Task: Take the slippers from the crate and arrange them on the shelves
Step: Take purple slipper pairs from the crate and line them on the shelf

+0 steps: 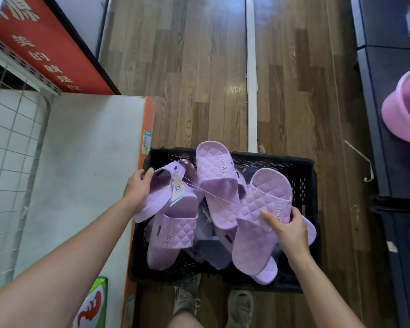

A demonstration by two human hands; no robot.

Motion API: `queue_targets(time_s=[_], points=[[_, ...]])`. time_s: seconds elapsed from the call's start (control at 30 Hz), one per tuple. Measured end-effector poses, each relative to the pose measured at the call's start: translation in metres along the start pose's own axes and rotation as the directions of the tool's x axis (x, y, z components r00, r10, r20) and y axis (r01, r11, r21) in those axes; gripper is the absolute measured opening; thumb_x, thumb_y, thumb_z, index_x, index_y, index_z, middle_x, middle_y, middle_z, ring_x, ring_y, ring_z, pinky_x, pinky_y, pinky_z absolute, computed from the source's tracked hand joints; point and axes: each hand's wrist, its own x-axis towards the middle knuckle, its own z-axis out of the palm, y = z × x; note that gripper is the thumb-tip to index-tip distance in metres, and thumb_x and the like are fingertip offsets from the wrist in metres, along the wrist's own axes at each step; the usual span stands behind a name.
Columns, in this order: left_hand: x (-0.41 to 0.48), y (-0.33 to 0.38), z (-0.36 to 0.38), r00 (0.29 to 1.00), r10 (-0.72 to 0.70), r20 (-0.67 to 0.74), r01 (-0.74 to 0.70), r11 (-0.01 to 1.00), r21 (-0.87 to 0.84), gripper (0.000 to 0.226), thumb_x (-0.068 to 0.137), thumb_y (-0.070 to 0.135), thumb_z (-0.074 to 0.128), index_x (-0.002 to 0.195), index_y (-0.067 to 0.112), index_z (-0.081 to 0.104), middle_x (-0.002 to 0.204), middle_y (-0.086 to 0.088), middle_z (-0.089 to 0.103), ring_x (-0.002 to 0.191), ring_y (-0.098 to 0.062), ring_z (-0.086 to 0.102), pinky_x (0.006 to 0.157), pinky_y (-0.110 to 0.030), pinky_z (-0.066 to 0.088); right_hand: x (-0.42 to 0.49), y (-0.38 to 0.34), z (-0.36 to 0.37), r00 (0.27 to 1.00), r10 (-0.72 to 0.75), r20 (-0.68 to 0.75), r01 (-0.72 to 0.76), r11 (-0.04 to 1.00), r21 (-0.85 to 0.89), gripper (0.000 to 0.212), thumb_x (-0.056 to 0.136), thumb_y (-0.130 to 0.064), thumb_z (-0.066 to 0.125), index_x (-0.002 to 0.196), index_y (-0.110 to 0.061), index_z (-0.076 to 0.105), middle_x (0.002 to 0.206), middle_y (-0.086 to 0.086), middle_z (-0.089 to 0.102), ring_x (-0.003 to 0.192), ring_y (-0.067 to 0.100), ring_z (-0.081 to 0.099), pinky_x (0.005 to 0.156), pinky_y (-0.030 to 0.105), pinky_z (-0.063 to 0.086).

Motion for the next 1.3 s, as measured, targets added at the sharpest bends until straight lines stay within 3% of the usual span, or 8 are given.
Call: queue_targets(time_s=[0.1, 0.2, 0.3, 0.47, 0.7, 0.93, 1.1, 1.3], points=[[0.004, 0.001, 0.006, 1.0, -0.008, -0.011, 0.008, 1.0, 0.008, 0.045, 0.098, 0.038, 0.037, 0.113, 0.001, 0.057, 0.114, -0.017, 0.058, 0.101, -0.03, 0.051, 0.081, -0.032, 0.036, 0.006, -0.001, -0.012, 0.999, -0.033, -0.017, 0.032, 0.998, -0.045, 0.038, 0.072, -0.022, 0.079, 0.102, -0.01, 0.059, 0.091, 0.0, 0.067, 0.08, 0.01, 0.062, 0.06, 0.018, 0.047], [0.009, 0.004, 0.008, 0.993, -0.117, 0.033, 0.118, 0.992, -0.049, 0.051, 0.097, 0.044, 0.038, 0.114, 0.0, 0.057, 0.106, -0.018, 0.055, 0.095, -0.032, 0.049, 0.077, -0.031, 0.032, 0.011, 0.003, -0.022, 0.999, -0.019, -0.044, 0.016, 0.998, -0.066, 0.042, 0.069, -0.028, 0.081, 0.103, -0.013, 0.061, 0.093, 0.002, 0.069, 0.087, 0.02, 0.065, 0.073, 0.035, 0.054], [0.012, 0.008, 0.01, 0.946, -0.294, 0.138, 0.308, 0.947, -0.096, 0.066, 0.09, 0.056, 0.045, 0.126, 0.002, 0.05, 0.126, -0.016, 0.051, 0.114, -0.035, 0.048, 0.092, -0.037, 0.037, 0.012, 0.005, -0.024, 1.0, -0.005, -0.02, 0.003, 0.996, -0.088, 0.046, 0.066, -0.029, 0.082, 0.105, -0.014, 0.061, 0.098, 0.003, 0.069, 0.092, 0.021, 0.065, 0.081, 0.041, 0.055], [0.014, 0.005, 0.006, 0.838, -0.418, 0.35, 0.497, 0.849, -0.177, 0.06, 0.082, 0.052, 0.06, 0.122, 0.006, 0.055, 0.12, -0.011, 0.055, 0.097, -0.025, 0.053, 0.078, -0.034, 0.044, 0.007, -0.004, -0.013, 1.0, -0.027, 0.017, 0.028, 0.997, -0.075, 0.04, 0.071, -0.018, 0.079, 0.104, -0.011, 0.058, 0.092, -0.004, 0.066, 0.084, 0.007, 0.062, 0.061, 0.011, 0.048], [0.007, 0.007, -0.003, 0.811, -0.419, 0.407, 0.505, 0.853, -0.129, 0.049, 0.076, 0.04, 0.07, 0.111, 0.008, 0.057, 0.092, -0.013, 0.063, 0.073, -0.027, 0.059, 0.063, -0.032, 0.047, -0.003, 0.005, -0.011, 0.999, 0.004, 0.043, -0.002, 0.999, -0.049, 0.066, 0.06, -0.043, 0.083, 0.114, -0.016, 0.057, 0.105, -0.001, 0.067, 0.097, 0.015, 0.064, 0.084, 0.04, 0.055], [-0.033, 0.015, -0.025, 0.904, -0.196, 0.38, 0.298, 0.926, -0.231, 0.05, 0.077, 0.022, 0.072, 0.119, 0.003, 0.053, 0.1, -0.012, 0.063, 0.074, -0.021, 0.061, 0.053, -0.027, 0.048, -0.028, -0.014, -0.021, 0.999, 0.052, -0.008, -0.052, 0.998, 0.025, 0.045, 0.072, -0.021, 0.079, 0.11, -0.014, 0.054, 0.099, -0.005, 0.065, 0.091, 0.012, 0.063, 0.075, 0.028, 0.052], [-0.09, 0.045, -0.041, 0.939, -0.033, 0.342, 0.113, 0.969, -0.218, 0.082, 0.038, 0.035, 0.079, 0.113, 0.01, 0.056, 0.104, -0.01, 0.068, 0.084, -0.023, 0.067, 0.062, -0.029, 0.051, -0.049, -0.043, -0.035, 0.999, 0.038, 0.015, -0.038, 0.999, 0.013, 0.054, 0.072, -0.024, 0.079, 0.116, -0.013, 0.049, 0.102, -0.002, 0.061, 0.09, 0.012, 0.059, 0.076, 0.027, 0.048], [-0.162, 0.09, -0.059, 0.937, 0.122, 0.327, -0.017, 0.952, -0.306, 0.088, 0.037, 0.029, 0.08, 0.116, 0.008, 0.047, 0.104, -0.006, 0.064, 0.081, -0.015, 0.064, 0.059, -0.022, 0.049, -0.08, -0.086, -0.073, 0.999, -0.012, 0.03, 0.012, 1.0, 0.017, 0.067, 0.073, -0.028, 0.077, 0.128, -0.01, 0.043, 0.115, 0.004, 0.057, 0.1, 0.02, 0.057, 0.074, 0.03, 0.051]])
